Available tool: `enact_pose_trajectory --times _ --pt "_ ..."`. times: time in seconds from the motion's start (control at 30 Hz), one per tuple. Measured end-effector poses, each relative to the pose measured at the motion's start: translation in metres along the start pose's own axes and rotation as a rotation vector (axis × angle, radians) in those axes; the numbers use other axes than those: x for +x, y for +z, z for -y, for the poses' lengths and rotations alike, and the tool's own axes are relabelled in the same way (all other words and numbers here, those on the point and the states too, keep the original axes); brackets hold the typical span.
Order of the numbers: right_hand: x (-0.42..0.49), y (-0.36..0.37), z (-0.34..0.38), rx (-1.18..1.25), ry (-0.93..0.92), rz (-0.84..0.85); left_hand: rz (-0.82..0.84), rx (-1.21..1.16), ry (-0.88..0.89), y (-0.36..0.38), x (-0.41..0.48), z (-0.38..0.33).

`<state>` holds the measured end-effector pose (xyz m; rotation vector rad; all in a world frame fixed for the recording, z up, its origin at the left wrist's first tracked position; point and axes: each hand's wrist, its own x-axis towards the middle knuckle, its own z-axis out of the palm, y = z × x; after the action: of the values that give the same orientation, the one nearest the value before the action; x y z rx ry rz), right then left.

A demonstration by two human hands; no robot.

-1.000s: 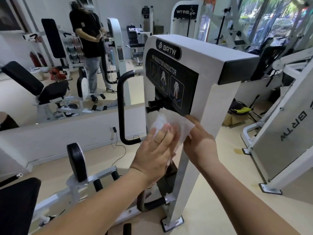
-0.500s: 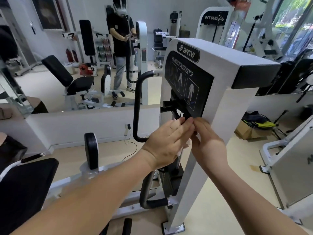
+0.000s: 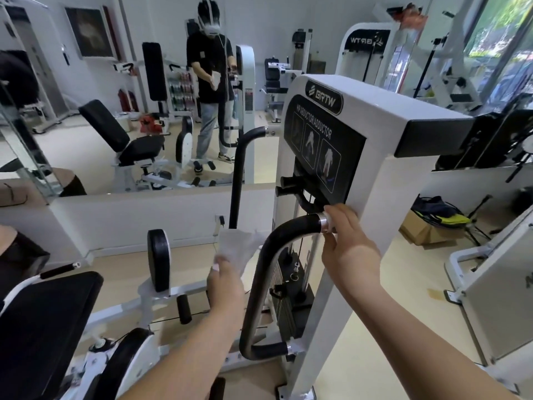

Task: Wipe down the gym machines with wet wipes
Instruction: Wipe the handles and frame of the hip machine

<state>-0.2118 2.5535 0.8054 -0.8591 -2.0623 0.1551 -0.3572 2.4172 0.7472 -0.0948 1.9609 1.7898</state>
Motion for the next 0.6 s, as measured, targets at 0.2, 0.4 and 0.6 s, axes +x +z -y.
enact_pose_trajectory --times 0.2,0.4,0.6 --pt "0.000 0.005 0.001 -0.016 0.078 0.043 0.046 -0.026 0.247 0.007 -0.010 -0.091" --pt "0.002 -0.002 -0.004 -0.011 -0.017 0.033 0.253 0.774 1.296 0.053 -0.049 -0.062" --pt "0.001 0.001 -0.003 -0.018 0.038 0.086 0.282 0.821 1.389 0.041 -0.019 -0.033"
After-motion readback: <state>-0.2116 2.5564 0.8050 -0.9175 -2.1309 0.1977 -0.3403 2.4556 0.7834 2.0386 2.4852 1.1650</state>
